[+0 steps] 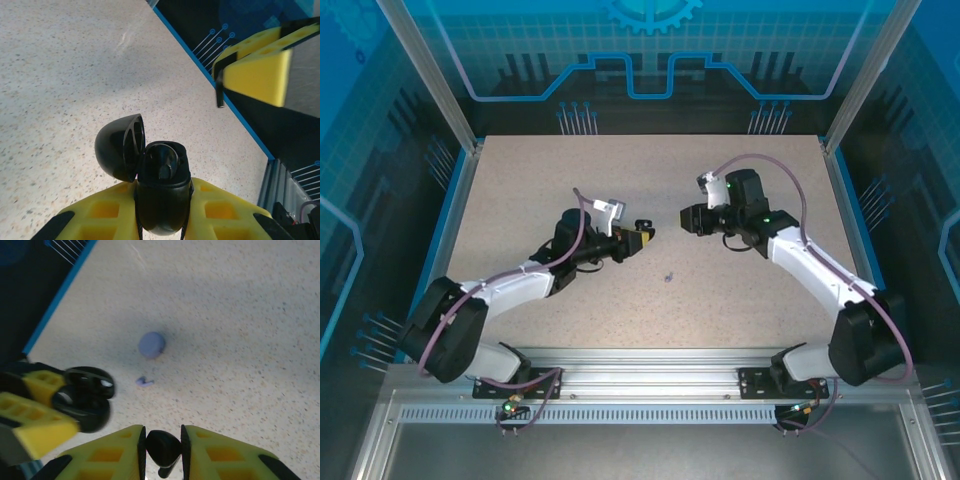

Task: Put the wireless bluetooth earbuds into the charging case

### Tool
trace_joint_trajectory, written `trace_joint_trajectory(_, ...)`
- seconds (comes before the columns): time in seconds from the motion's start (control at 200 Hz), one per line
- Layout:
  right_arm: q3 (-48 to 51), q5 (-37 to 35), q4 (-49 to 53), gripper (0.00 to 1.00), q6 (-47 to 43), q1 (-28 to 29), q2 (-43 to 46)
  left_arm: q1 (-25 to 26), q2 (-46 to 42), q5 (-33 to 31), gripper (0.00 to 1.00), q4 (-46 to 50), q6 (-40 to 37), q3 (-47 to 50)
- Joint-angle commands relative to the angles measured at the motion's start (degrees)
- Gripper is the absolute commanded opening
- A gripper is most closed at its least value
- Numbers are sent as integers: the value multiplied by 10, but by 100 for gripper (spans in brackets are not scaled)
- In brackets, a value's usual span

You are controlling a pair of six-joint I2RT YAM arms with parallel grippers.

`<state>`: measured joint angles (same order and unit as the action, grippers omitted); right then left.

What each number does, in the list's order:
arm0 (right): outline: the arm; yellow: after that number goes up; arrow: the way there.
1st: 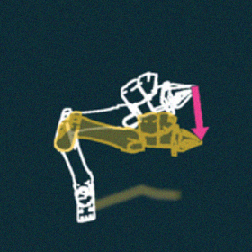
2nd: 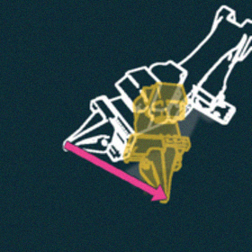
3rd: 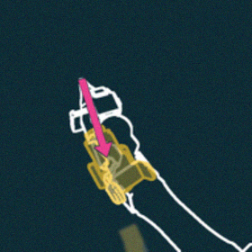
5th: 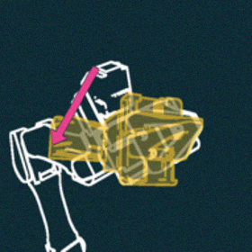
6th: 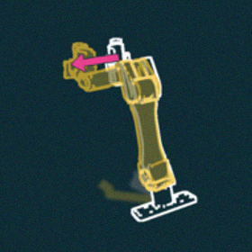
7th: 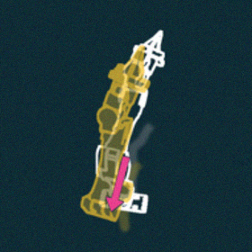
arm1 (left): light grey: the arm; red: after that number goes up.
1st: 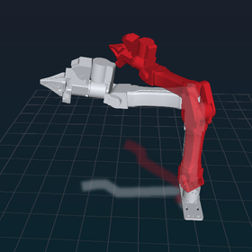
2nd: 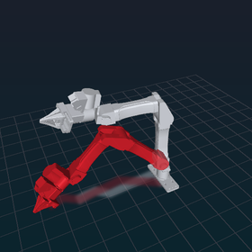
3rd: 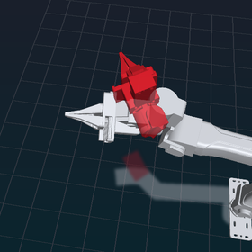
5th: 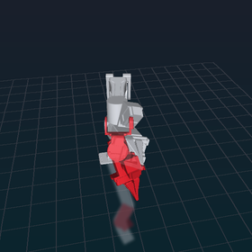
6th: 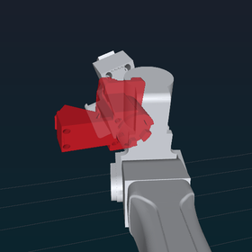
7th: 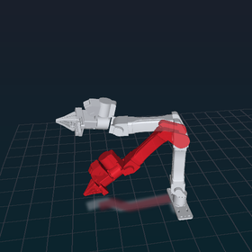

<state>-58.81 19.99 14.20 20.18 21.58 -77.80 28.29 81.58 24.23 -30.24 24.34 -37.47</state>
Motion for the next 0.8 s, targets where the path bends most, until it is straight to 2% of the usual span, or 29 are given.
trace_joint_trajectory(0.0,12,27,-30,26,19,-3,41,4,18,42,0,-85,11,-19)
trace_joint_trajectory(0.365,41,4,-70,27,34,29,139,34,17,100,0,-147,-53,-32)
trace_joint_trajectory(0.795,36,-40,-64,27,-4,84,175,58,-10,100,0,-133,-79,-49)
